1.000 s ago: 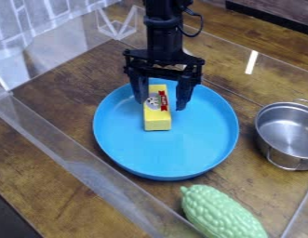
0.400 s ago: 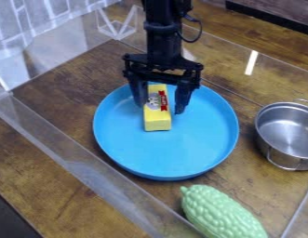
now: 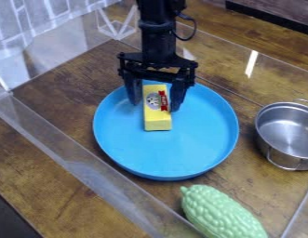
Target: Remove the white object from inside the blue tray and put it on the table
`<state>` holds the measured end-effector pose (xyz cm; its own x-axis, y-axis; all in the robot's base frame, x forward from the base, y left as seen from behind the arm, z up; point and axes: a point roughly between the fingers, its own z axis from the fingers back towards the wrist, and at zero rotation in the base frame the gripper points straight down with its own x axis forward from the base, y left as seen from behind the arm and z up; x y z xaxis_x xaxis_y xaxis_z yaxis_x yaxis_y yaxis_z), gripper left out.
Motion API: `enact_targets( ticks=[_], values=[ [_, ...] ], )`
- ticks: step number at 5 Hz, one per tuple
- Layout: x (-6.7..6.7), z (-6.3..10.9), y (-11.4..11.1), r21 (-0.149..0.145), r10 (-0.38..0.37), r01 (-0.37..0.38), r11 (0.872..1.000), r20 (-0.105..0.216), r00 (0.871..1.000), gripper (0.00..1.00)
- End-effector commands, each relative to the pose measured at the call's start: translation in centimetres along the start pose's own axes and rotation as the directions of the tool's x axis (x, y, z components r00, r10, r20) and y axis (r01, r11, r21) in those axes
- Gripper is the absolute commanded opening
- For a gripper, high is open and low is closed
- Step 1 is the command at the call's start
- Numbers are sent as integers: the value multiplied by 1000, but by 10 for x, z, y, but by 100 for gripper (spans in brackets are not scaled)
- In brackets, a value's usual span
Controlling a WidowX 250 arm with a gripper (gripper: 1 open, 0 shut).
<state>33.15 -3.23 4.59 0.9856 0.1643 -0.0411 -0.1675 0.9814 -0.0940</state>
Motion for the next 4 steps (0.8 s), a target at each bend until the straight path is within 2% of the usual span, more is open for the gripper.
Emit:
enact_targets(
  ticks=[1,3,4],
  values=[
    [8,29,-7,-30,-10,13,999,86,996,100],
    [8,38,-17,-48,-34,39,998,99,995,100],
    [13,28,-18,-38,-30,34,999,100,994,100]
  ],
)
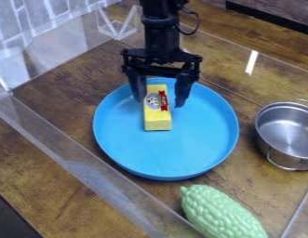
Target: Remove the white object from inside the blue tray and put it on the table
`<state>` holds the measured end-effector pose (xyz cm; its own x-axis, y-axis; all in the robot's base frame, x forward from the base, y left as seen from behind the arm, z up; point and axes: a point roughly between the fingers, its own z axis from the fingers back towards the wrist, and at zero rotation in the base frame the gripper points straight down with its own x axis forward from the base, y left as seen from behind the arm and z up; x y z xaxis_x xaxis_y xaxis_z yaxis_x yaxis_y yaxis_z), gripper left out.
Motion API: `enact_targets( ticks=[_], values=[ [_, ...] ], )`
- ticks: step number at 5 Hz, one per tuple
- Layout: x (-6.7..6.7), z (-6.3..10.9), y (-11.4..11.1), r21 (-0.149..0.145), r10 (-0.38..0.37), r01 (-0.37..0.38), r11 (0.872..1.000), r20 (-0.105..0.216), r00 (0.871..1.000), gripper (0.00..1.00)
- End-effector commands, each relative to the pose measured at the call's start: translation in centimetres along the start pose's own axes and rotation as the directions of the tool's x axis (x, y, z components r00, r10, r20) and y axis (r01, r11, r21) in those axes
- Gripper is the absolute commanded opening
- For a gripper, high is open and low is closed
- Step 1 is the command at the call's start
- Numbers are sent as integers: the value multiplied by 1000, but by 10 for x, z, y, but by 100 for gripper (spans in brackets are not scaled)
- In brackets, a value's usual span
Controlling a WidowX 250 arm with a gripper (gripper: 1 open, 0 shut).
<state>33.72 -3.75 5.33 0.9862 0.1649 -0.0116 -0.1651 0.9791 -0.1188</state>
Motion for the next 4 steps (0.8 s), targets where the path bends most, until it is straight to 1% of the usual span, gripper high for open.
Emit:
enact_targets(
  ticks=[1,2,4],
  values=[
    [13,10,-12,-4,-26,27,1000,71,997,100],
    [18,-1,-13,7,-22,21,1000,73,997,100],
    [24,-22,-11,41,-14,11,999,75,997,100]
  ],
)
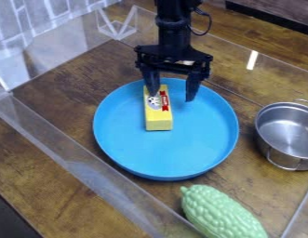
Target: Remove the white object from inside the blue tray and put it on the table
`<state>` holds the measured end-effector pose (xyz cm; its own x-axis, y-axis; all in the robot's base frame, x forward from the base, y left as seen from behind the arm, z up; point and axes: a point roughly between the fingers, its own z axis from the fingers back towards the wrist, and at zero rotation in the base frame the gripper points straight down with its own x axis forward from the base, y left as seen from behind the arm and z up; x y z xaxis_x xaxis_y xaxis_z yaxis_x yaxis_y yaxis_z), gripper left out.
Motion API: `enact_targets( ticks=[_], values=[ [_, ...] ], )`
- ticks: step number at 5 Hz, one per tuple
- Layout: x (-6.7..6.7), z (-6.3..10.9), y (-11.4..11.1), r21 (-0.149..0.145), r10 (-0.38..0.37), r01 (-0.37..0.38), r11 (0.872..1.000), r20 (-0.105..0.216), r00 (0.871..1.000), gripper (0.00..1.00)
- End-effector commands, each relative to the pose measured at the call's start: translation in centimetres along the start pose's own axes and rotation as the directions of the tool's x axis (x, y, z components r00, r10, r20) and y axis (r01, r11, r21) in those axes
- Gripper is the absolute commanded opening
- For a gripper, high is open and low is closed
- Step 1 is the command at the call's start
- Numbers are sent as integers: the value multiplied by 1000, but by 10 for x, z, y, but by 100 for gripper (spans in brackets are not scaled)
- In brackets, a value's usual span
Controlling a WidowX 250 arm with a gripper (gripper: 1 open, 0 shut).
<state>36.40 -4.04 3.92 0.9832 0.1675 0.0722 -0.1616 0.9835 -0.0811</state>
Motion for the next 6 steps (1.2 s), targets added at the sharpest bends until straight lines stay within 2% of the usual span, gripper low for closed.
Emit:
enact_targets(
  ticks=[1,4,6],
  values=[
    [-1,-18,-4,21,1,-1,1000,-9,1000,100],
    [4,-51,5,76,24,-23,997,-17,1000,100],
    [6,-65,12,112,42,-39,993,-27,999,100]
  ],
)
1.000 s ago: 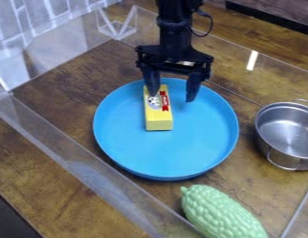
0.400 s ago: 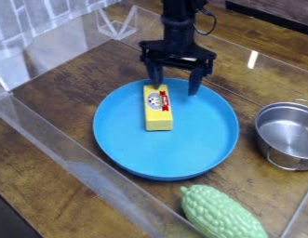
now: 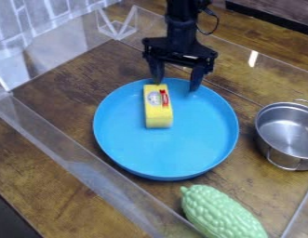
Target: Remove the white object from inside the blue tray and put it on the table
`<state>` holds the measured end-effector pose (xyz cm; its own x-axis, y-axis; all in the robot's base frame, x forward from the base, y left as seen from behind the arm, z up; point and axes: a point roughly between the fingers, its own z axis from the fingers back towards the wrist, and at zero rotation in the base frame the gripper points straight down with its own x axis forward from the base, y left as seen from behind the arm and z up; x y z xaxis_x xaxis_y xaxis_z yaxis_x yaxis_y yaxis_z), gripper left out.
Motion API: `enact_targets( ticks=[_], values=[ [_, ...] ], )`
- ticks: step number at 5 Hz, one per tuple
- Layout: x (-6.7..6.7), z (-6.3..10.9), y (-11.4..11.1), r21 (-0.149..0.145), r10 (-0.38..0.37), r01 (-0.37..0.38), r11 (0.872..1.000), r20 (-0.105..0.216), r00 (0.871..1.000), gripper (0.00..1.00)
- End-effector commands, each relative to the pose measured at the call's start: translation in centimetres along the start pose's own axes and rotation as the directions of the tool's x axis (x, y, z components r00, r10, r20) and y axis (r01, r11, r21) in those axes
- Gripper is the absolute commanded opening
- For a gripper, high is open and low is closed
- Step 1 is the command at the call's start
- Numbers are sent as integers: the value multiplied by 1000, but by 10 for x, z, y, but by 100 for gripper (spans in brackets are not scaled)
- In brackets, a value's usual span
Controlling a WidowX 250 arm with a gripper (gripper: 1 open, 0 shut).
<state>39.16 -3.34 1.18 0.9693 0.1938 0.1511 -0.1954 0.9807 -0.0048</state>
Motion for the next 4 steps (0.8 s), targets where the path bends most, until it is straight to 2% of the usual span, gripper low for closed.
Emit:
enact_targets(
  ticks=[1,2,3,4],
  values=[
    [-22,-28,7,52,19,-13,999,-121,992,100],
    [-18,-21,6,57,13,-6,998,-134,991,100],
    [-17,-15,19,67,8,2,998,-157,988,100],
    [-25,-8,32,66,7,6,998,-195,981,0]
  ],
)
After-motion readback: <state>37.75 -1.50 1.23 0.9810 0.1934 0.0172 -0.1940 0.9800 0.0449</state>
